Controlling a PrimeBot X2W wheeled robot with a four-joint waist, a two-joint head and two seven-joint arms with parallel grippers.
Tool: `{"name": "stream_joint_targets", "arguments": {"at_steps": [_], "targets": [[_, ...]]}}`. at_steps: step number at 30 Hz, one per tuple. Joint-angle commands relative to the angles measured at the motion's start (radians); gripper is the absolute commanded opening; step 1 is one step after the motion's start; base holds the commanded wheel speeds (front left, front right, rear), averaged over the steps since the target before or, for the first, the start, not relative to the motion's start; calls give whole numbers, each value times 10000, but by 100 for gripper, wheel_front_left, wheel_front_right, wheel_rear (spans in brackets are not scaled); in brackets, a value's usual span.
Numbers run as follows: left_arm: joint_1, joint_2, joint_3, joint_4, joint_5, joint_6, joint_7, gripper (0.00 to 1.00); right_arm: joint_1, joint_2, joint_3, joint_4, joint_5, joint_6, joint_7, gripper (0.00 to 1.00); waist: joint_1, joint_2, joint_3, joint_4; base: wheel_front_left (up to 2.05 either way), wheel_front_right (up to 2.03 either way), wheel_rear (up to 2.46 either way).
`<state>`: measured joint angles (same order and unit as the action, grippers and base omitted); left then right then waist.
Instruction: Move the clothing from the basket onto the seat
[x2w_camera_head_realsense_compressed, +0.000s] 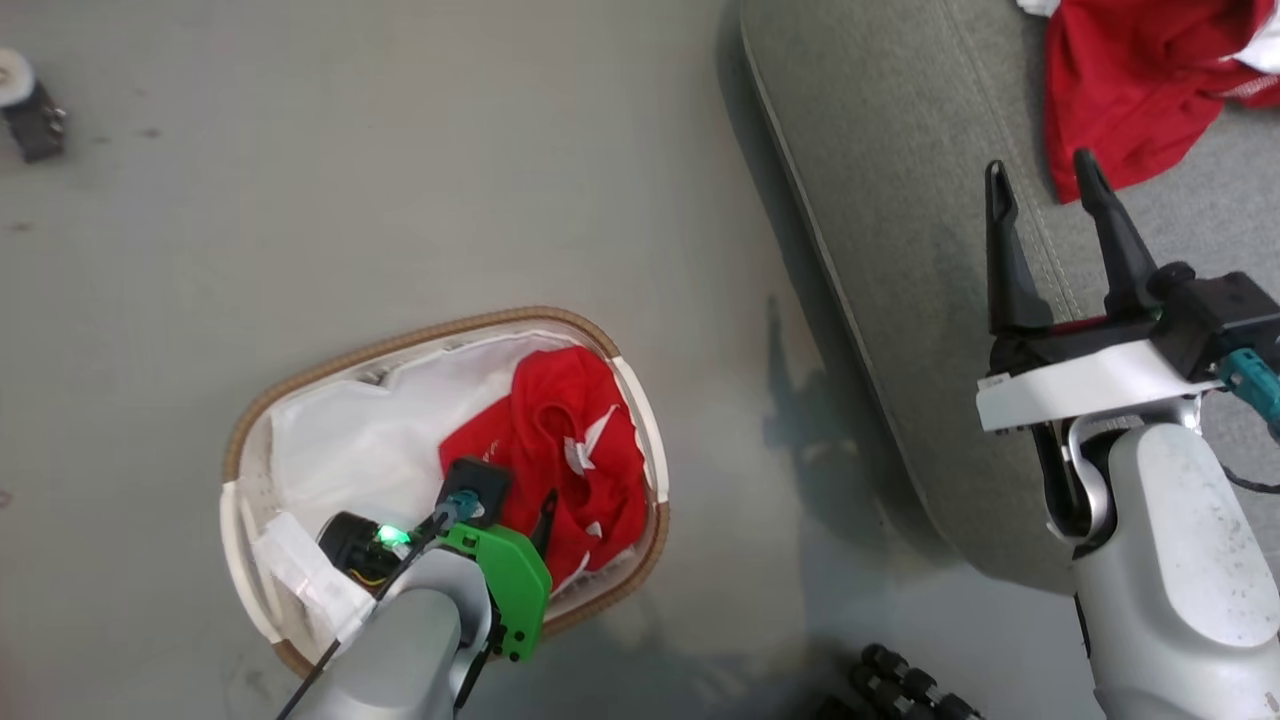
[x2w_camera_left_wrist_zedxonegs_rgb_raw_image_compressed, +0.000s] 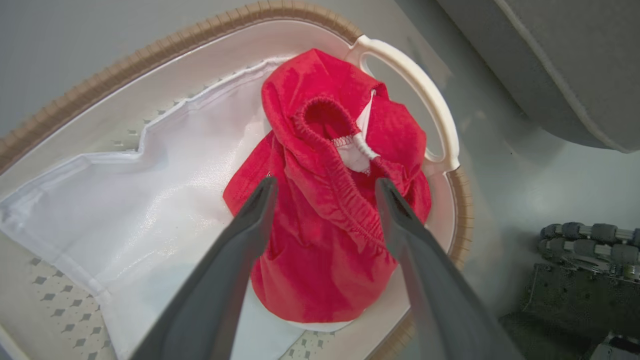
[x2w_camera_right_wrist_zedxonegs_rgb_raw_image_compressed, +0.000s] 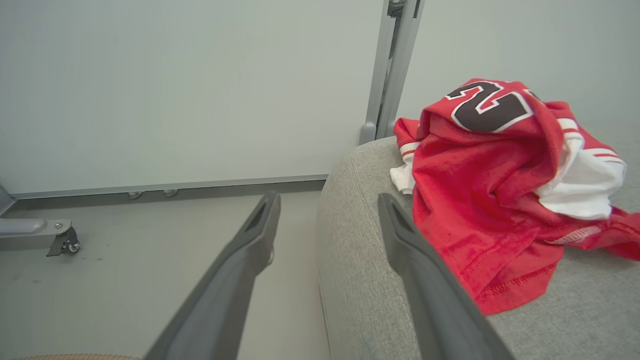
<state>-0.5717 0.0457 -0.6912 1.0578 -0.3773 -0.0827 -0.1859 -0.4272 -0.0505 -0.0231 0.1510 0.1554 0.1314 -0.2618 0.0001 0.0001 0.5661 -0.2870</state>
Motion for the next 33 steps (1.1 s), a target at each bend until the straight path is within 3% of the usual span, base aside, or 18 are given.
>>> {"name": "stream_joint_targets", "arguments": {"at_steps": [1,8,17,19,20,21,22,23,33], "targets": [[-287,80,-80,151,-115,27,52,100,-208,-3,32,-109,106,-14,-49,100,-1,-1,1062,-724,0,0,0],[-597,78,-185,359,-862,-30,193,100,-464,-4,90,-272,331,-14,-49,100,-1,-1,1691,-775,0,0,0],[-977,78,-401,841,-1418,333,316,100,-620,-7,140,-310,415,-14,-49,100,-1,-1,2095,-681,0,0,0],[-1041,75,-393,995,-1536,382,354,83,-675,-7,141,-302,404,-14,-49,100,-1,-1,2121,-659,0,0,0],[-1066,73,-407,1055,-1590,405,374,50,-695,-7,144,-287,393,-14,-49,100,-1,-1,2124,-647,0,0,0],[-1073,73,-422,1100,-1628,395,398,42,-706,-7,148,-274,389,-14,-49,100,-1,-1,2120,-637,0,0,0],[-1072,73,-442,1153,-1680,384,397,14,-715,-7,154,-257,379,-14,-49,100,-1,-1,2109,-624,0,0,0],[-1070,73,-448,1190,-1746,364,395,0,-715,-7,160,-245,370,-14,-49,100,-1,-1,2096,-612,0,0,0],[-869,73,-607,1057,-2358,198,-114,0,-544,-10,71,54,147,-14,-49,100,-1,-1,1390,-265,0,0,0]]}}
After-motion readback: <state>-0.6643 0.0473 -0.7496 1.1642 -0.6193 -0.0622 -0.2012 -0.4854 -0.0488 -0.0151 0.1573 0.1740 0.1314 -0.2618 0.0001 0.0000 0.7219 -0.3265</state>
